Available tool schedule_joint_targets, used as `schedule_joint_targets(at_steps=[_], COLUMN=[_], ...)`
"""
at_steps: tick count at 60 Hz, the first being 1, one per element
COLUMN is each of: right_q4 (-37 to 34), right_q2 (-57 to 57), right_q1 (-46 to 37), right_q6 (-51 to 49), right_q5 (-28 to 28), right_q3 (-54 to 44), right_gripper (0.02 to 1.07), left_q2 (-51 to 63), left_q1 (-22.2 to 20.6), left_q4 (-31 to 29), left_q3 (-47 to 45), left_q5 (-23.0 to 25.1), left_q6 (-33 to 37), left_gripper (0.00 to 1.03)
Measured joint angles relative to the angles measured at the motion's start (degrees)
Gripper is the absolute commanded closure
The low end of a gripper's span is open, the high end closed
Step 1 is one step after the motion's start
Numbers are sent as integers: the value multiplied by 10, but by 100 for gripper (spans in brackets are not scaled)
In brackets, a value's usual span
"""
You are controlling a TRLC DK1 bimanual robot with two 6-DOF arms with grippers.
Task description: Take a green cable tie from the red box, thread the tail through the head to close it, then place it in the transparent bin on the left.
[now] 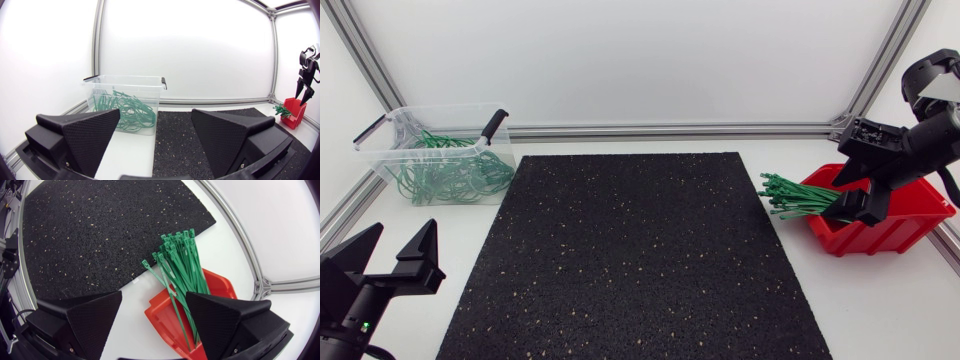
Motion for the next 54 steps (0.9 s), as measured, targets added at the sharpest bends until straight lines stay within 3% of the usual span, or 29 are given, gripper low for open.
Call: schedule_joint_targets(at_steps=[20, 37, 54], right_q4=[3, 75, 131], right_q2=[62, 68, 78], right_q1=[-27, -33, -35], right_q6=[-126, -201, -216], right_q5=[-37, -51, -52], right_q3=[-10, -66, -96], right_gripper=[16, 16, 16], left_q2=[0, 0, 0], left_q1=[0, 0, 0], left_q4=[0, 0, 0], left_q3=[0, 0, 0], left_q5=[0, 0, 0], left_q6=[0, 0, 0], left_gripper=[4, 4, 4])
